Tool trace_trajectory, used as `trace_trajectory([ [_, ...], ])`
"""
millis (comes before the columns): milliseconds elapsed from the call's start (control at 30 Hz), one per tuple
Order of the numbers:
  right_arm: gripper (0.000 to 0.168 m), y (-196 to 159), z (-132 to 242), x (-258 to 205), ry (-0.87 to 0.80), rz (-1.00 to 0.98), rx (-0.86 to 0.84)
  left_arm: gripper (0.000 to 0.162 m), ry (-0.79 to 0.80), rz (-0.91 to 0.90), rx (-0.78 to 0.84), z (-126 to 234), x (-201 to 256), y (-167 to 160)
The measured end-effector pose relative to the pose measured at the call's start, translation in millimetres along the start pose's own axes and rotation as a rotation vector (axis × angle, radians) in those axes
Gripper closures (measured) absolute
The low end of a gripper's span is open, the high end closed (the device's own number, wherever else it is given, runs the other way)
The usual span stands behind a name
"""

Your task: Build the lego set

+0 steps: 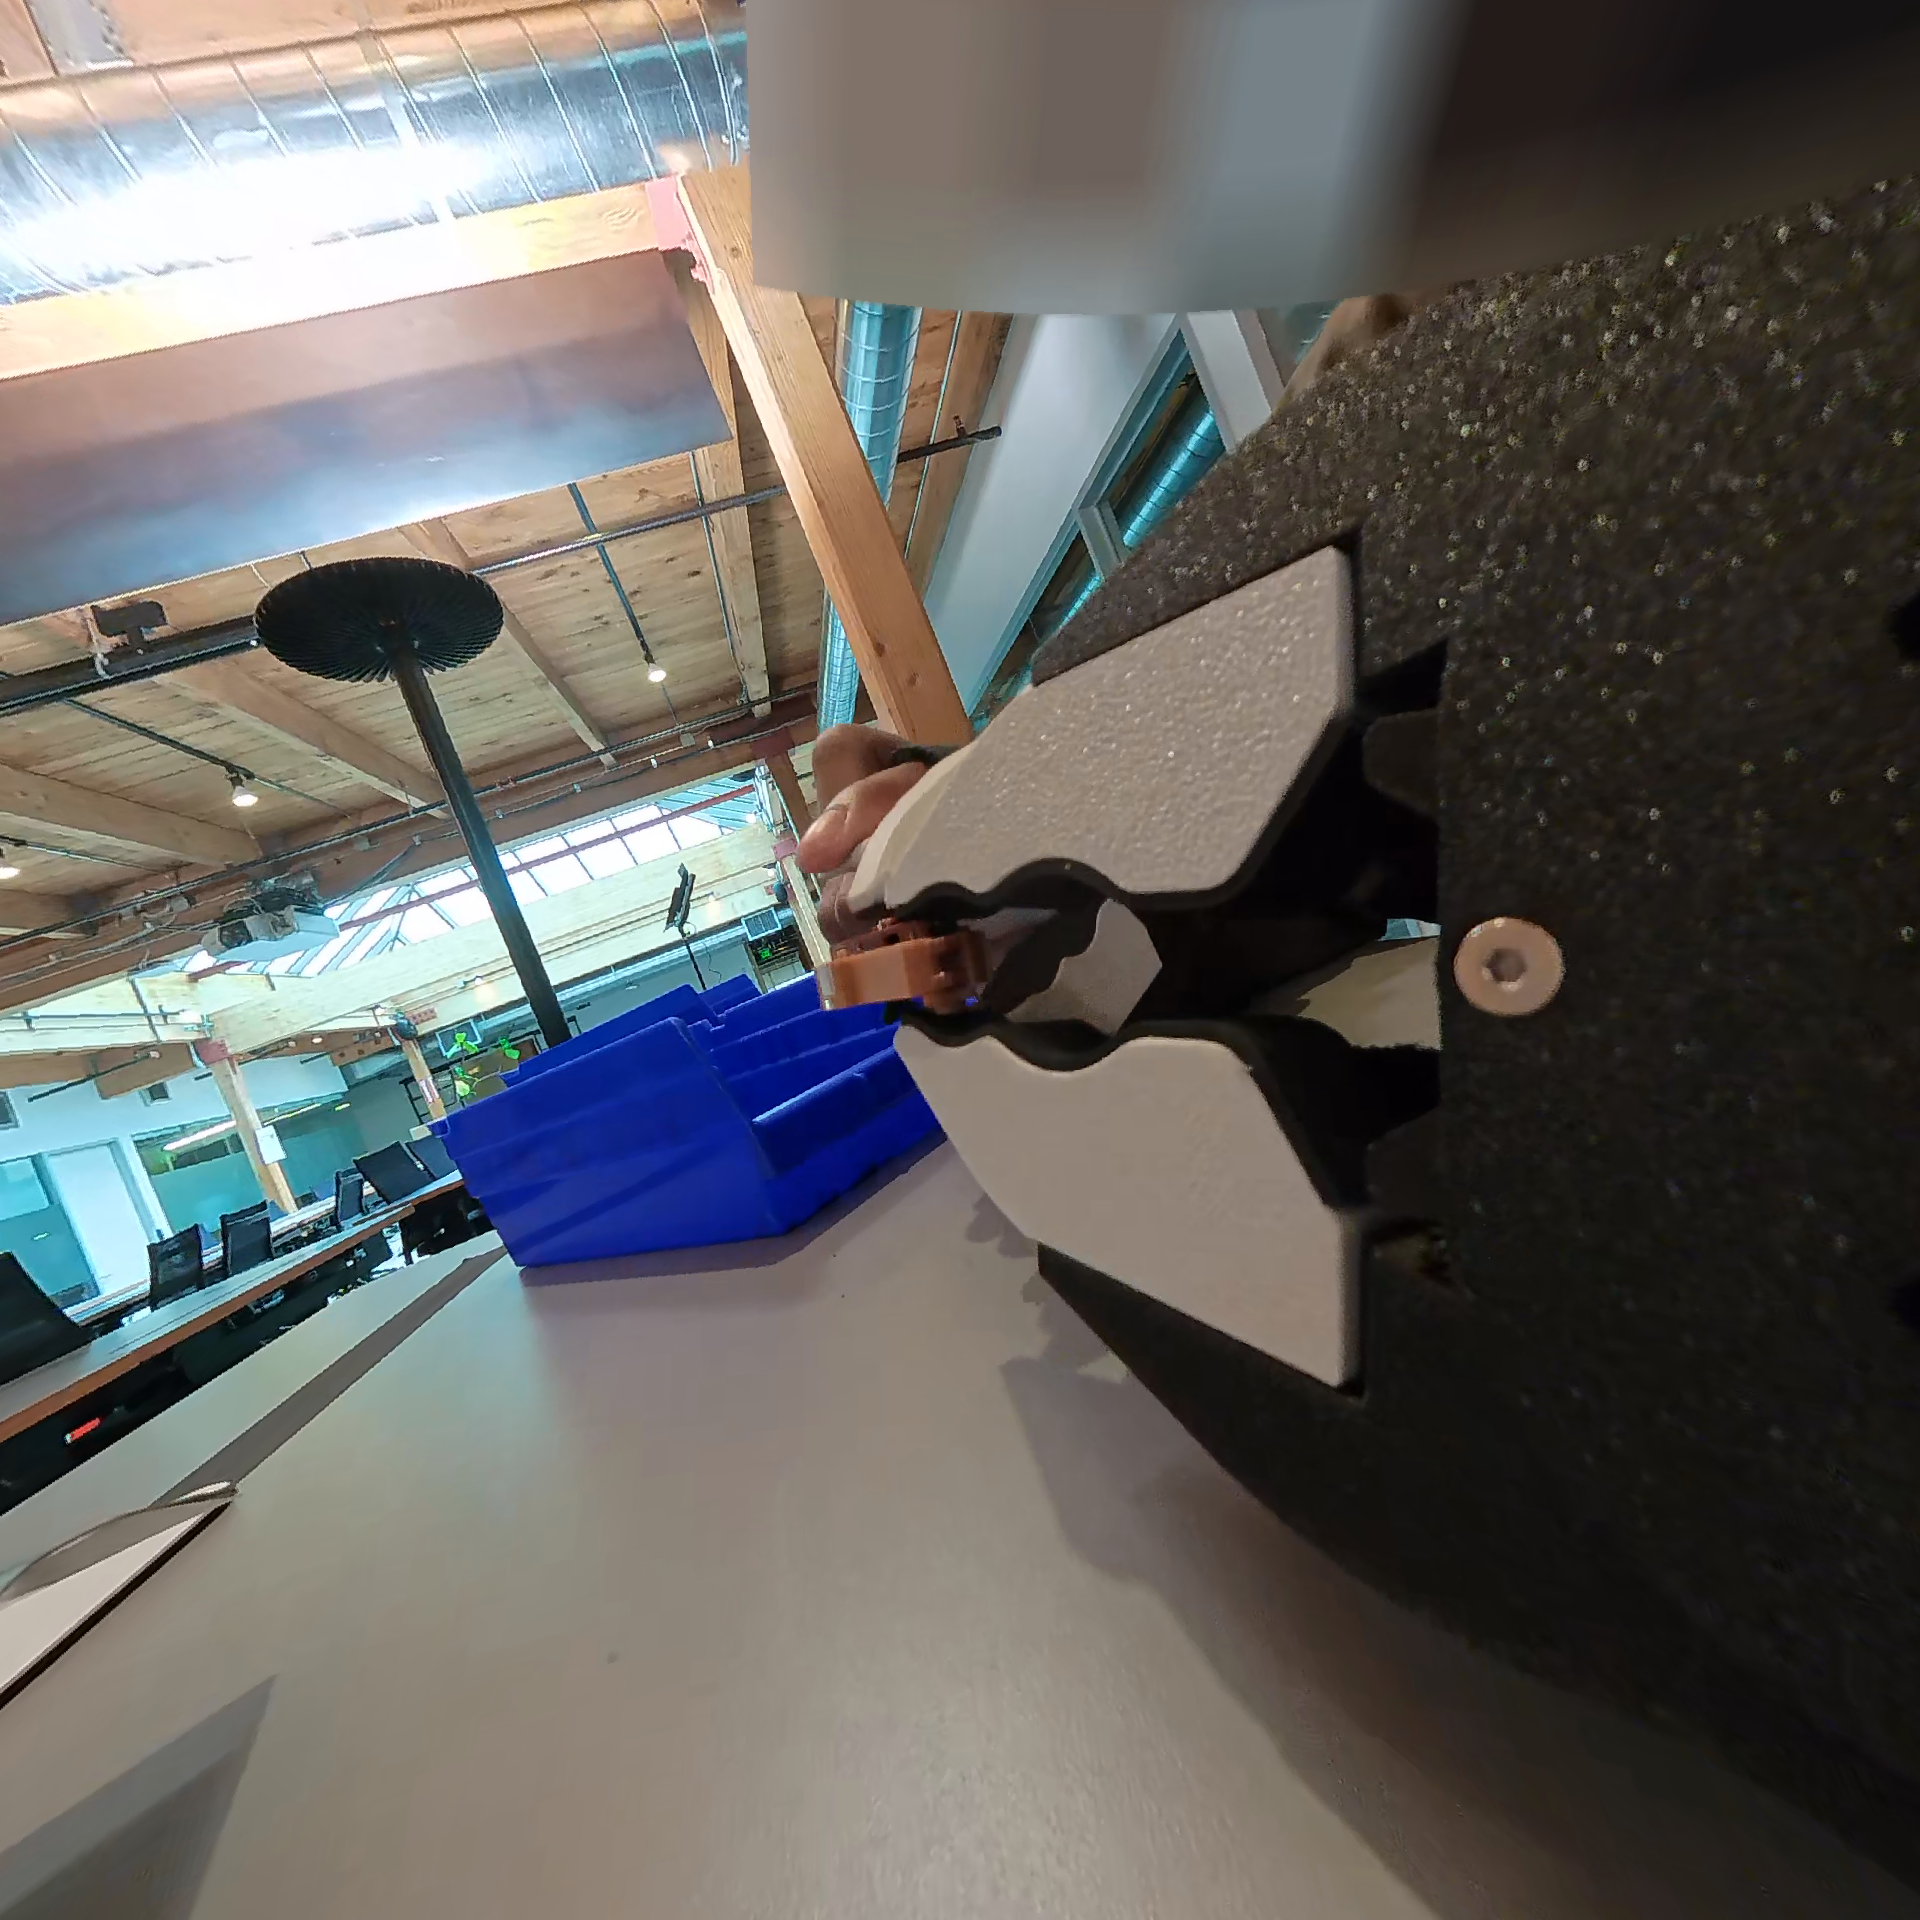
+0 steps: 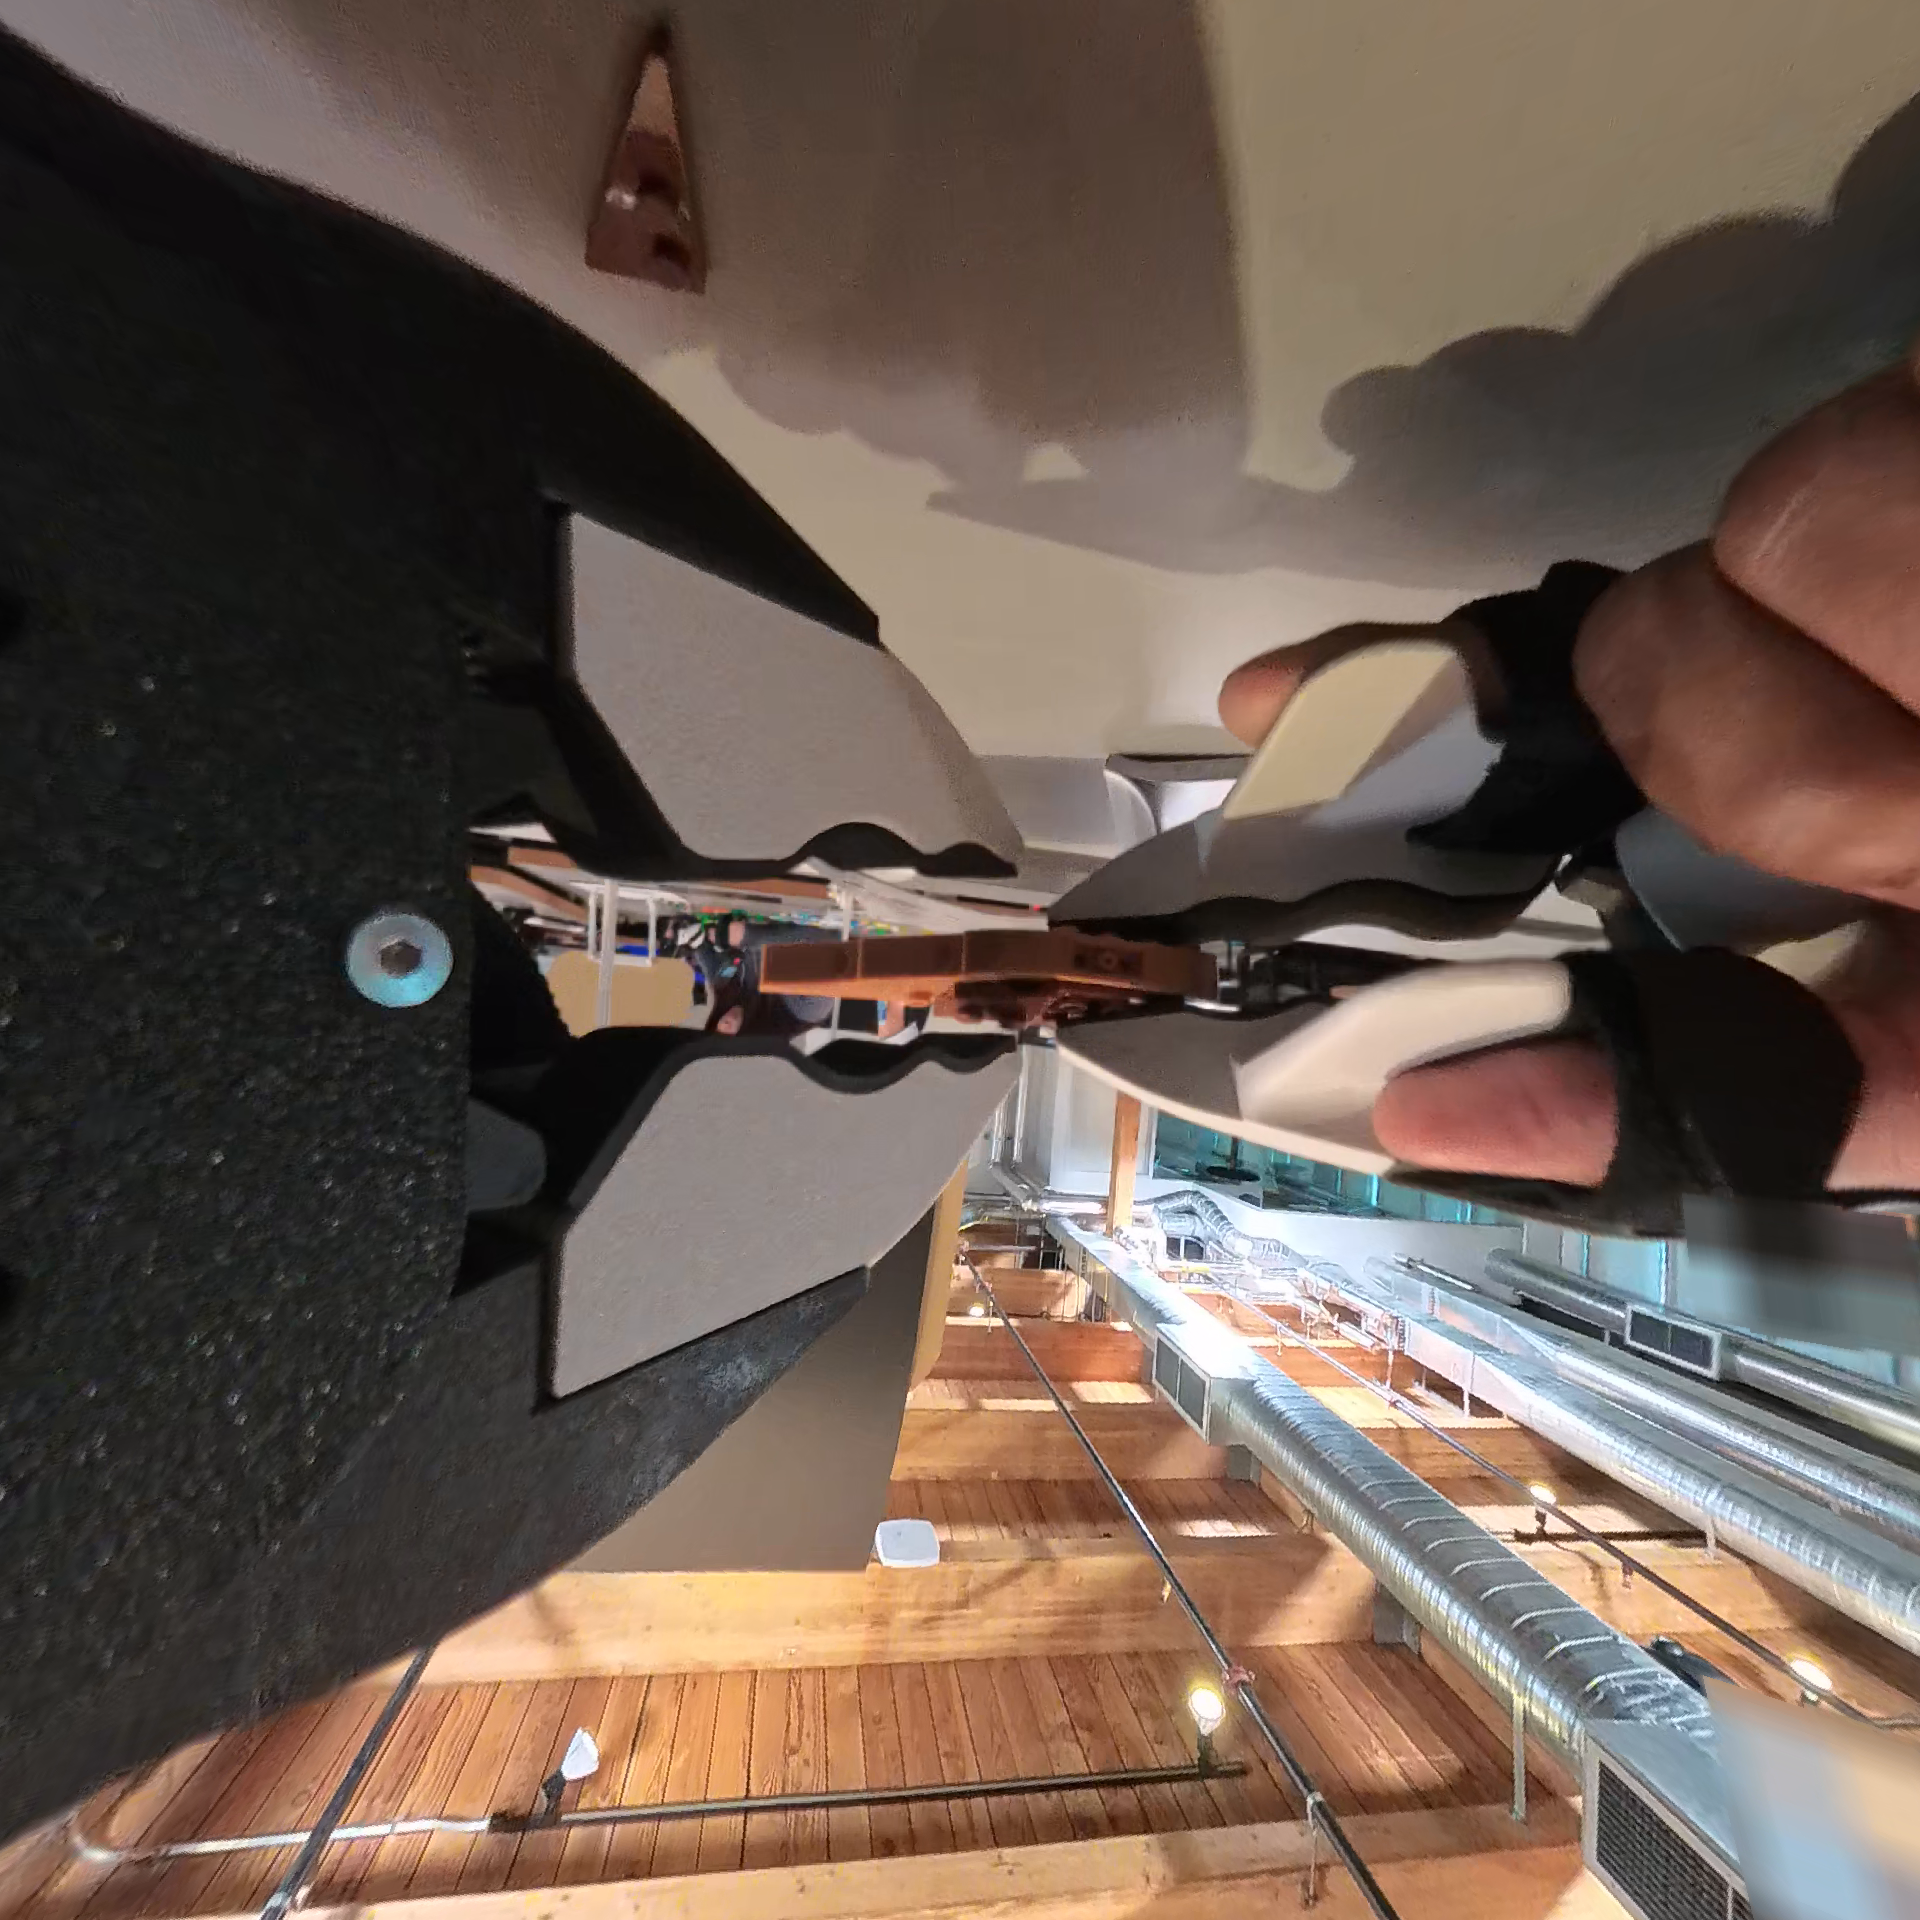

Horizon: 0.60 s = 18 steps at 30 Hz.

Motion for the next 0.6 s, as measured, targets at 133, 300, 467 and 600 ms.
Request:
trace_trajectory([
  [133,0.148,0.1,-1.6,-0.3,-0.048,0.024,-0.014,0.145,-0.002,-0.003,-0.001,-0.3,0.2,-0.4],
  [300,0.152,0.0,-1.8,-0.3,-0.085,0.053,-0.018,0.145,-0.008,-0.008,-0.001,-0.6,1.2,-0.3],
  [467,0.152,-0.7,-0.8,-0.2,-0.083,0.062,-0.010,0.146,-0.004,-0.018,-0.009,-1.1,1.5,-1.0],
  [600,0.152,-0.8,0.3,-0.1,-0.084,0.069,-0.009,0.146,-0.003,-0.031,-0.011,-1.8,2.1,-1.4],
])
Point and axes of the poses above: each gripper's, where its closed fingertips meet, z back along the fingers, y out of its top, x = y × z across the jaws, the point moved 8 cm from there along z, back along the fingers, and after that the axes turned 1 degree about -x, right-handed, at the moved point
